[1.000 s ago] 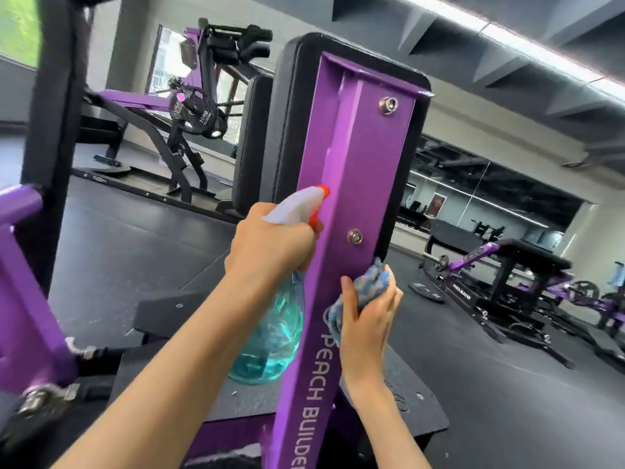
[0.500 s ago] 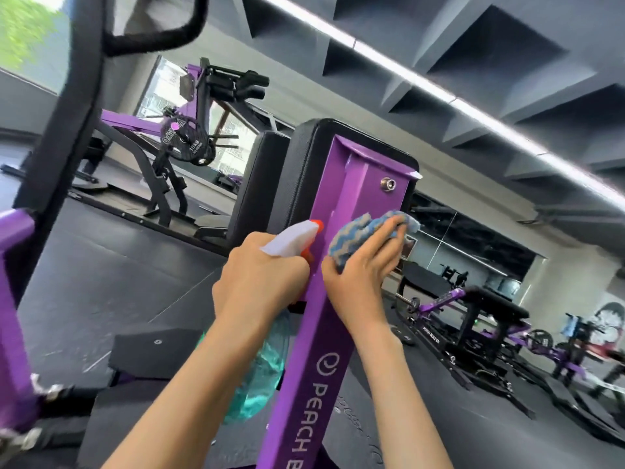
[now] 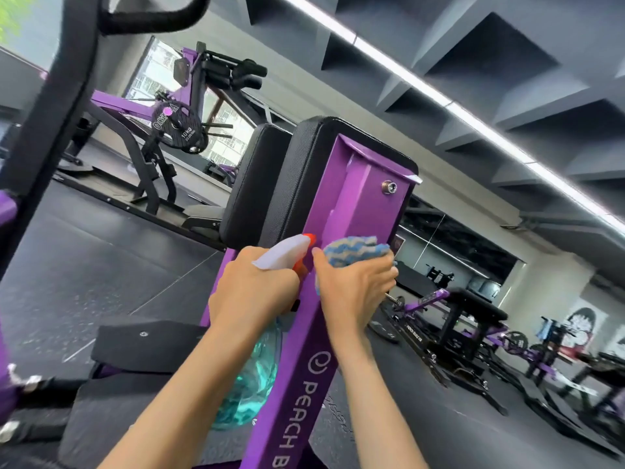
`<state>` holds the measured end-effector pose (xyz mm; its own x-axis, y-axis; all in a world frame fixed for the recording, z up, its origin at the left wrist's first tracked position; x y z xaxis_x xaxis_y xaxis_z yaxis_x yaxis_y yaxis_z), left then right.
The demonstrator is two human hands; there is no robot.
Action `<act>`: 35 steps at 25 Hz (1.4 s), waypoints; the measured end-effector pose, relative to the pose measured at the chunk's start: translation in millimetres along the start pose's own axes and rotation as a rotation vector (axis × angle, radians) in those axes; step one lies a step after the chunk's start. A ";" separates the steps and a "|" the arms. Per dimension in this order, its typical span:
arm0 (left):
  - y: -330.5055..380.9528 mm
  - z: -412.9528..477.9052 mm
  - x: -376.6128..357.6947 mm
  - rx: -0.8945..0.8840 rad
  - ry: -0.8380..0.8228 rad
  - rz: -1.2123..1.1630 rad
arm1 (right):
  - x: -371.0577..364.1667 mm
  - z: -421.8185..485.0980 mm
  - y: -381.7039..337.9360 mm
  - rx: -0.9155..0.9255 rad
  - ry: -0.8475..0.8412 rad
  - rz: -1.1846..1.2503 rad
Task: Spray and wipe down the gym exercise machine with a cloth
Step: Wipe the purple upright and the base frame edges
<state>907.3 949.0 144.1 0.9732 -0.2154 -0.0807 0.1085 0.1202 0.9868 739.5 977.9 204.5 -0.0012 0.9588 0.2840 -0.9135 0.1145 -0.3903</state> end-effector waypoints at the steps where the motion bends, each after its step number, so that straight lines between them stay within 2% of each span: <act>1: -0.2 -1.1 0.0 0.011 0.003 0.014 | 1.5 14.6 -6.1 0.015 -0.013 0.009; 4: -1.1 -4.0 -2.8 0.019 0.011 0.067 | 10.9 76.8 -35.1 0.067 -0.012 0.098; 6: -6.2 3.0 -5.5 0.002 -0.013 0.058 | 9.1 78.0 -35.3 0.085 -0.007 0.155; 9: -19.5 12.6 -8.6 0.014 -0.034 0.064 | -8.0 30.0 9.7 0.043 -0.193 0.168; 12: -16.5 7.9 -5.7 0.008 -0.017 0.106 | -18.1 13.2 41.9 0.019 -0.447 0.508; 14: -15.6 6.1 -4.1 0.023 0.011 0.101 | -20.6 -10.3 60.7 0.025 -0.479 0.569; 16: -20.3 10.0 -6.0 0.030 0.010 0.091 | -25.2 -63.1 70.5 0.119 -0.425 0.358; 18: -25.1 8.8 -17.2 0.017 -0.027 0.104 | -36.8 -100.3 73.2 0.121 -0.307 0.161; 23: -38.3 9.3 -32.8 0.043 -0.034 0.183 | -19.6 -38.1 39.4 0.042 0.203 0.124; 24: -43.9 12.2 -34.0 0.010 -0.037 0.184 | -21.3 -45.2 47.0 0.040 0.213 0.109; 26: -62.9 21.1 -28.8 -0.026 -0.025 0.175 | -38.2 -91.2 77.3 0.020 0.095 0.118; 31: -83.3 22.5 -18.0 0.006 0.012 0.206 | -68.9 -224.0 159.6 -0.089 -0.104 0.023; 33: -95.3 16.1 -19.8 0.029 0.028 0.211 | -68.6 -227.7 157.5 -0.066 -0.106 0.032; 35: -113.3 9.9 -27.9 0.059 0.009 0.199 | -59.7 -195.5 137.1 -0.066 -0.044 0.140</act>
<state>865.8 931.8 35.9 0.9759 -0.1847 0.1158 -0.0980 0.1023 0.9899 693.8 987.2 -37.1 -0.1462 0.9544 0.2604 -0.8744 -0.0015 -0.4853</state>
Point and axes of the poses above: each hand's wrist, its own z-axis towards the middle knuckle, its own x-axis out of the back of the hand, y = z × x, the point moved 9 cm from there along z, towards the middle knuckle, and after that the axes turned 8 degrees about x, right-handed, at the moved point
